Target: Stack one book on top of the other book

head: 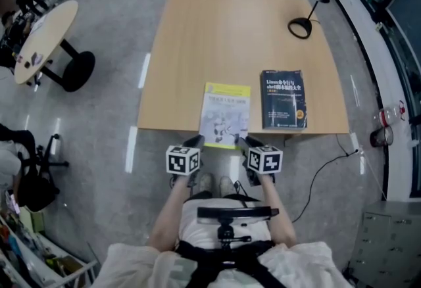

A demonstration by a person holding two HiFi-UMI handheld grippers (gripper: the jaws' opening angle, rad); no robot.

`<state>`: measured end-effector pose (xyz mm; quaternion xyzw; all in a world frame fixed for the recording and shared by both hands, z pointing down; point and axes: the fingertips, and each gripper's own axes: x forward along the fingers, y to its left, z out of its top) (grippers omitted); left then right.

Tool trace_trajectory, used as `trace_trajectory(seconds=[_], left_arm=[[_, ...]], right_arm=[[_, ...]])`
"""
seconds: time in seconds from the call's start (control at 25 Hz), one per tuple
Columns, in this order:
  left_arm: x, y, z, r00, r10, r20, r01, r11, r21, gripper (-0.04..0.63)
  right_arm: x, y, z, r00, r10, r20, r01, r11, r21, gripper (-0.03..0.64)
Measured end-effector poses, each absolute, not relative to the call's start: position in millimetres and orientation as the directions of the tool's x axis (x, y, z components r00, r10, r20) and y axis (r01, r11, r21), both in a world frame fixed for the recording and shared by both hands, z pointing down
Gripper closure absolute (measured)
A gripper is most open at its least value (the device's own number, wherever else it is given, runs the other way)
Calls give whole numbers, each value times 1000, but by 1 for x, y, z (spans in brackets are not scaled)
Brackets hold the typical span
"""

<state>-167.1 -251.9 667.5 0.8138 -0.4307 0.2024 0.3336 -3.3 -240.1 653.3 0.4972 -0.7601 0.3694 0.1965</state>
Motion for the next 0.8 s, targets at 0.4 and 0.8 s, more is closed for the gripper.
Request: trace_trajectory(seconds=[0.4, 0.8], left_arm=[[-165, -254, 665, 642, -503, 579, -765, -372, 525, 428], [-172, -248, 683, 638, -462, 616, -769, -340, 541, 428]], right_arm=[[-7, -239, 657, -567, -554, 610, -799, 187, -572, 393], [-10, -240, 675, -591, -494, 638, -790, 193, -583, 341]])
